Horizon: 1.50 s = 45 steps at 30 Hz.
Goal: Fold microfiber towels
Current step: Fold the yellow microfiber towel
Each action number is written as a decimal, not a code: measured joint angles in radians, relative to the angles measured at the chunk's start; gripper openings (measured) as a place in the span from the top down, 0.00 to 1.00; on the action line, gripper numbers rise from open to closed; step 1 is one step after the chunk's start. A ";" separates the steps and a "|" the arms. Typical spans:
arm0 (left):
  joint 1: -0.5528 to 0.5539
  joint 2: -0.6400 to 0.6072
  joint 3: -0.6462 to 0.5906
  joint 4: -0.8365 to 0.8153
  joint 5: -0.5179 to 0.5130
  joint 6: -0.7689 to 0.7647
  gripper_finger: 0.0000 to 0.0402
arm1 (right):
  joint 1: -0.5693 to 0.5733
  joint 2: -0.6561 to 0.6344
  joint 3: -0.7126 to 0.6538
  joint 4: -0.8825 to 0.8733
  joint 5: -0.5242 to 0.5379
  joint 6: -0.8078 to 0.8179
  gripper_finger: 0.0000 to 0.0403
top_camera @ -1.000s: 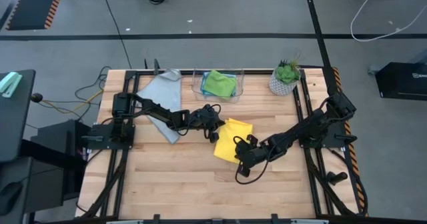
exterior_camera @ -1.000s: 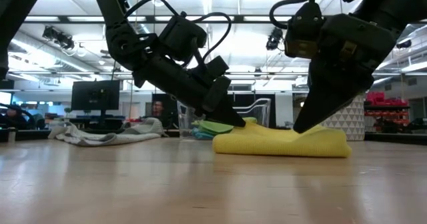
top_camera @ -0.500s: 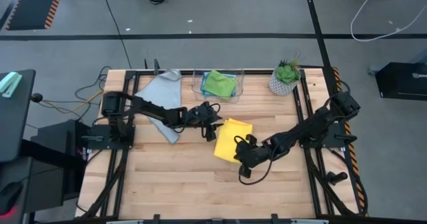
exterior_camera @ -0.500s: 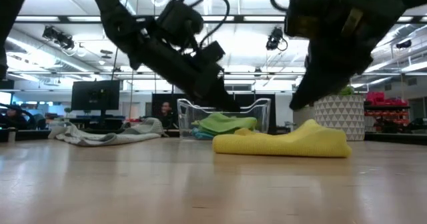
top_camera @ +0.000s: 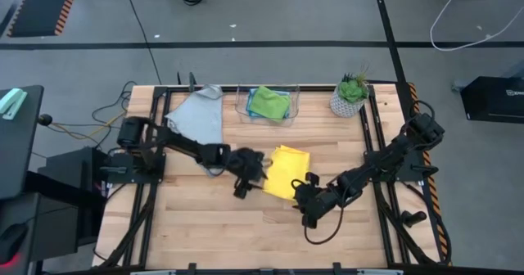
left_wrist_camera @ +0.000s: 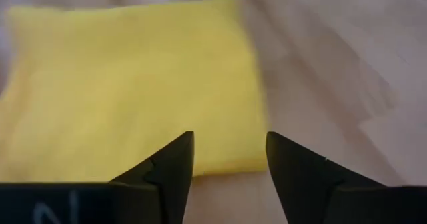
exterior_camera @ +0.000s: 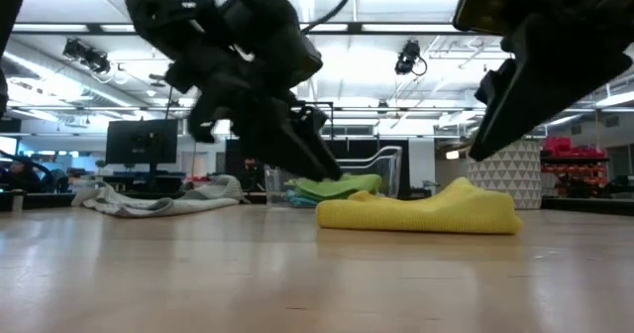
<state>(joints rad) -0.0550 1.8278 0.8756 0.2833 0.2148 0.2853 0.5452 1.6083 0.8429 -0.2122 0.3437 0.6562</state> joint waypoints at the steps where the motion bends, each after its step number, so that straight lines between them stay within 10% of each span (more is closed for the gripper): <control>1: -0.024 0.005 0.000 -0.001 -0.001 0.022 0.53 | 0.004 0.001 0.000 -0.006 0.002 0.006 0.60; 13: -0.154 0.103 0.001 0.076 -0.314 0.119 0.48 | 0.007 0.002 0.000 -0.021 0.022 0.038 0.55; 23: -0.162 0.105 0.001 0.070 -0.330 0.157 0.95 | 0.001 0.002 0.000 -0.028 0.022 0.069 0.55; 45: -0.140 0.002 0.024 0.062 -0.303 -0.178 0.98 | 0.009 0.015 0.127 -0.226 0.142 0.021 0.34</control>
<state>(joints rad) -0.1947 1.8301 0.8997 0.3449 -0.0883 0.1069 0.5547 1.6231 0.9697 -0.4385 0.4853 0.6771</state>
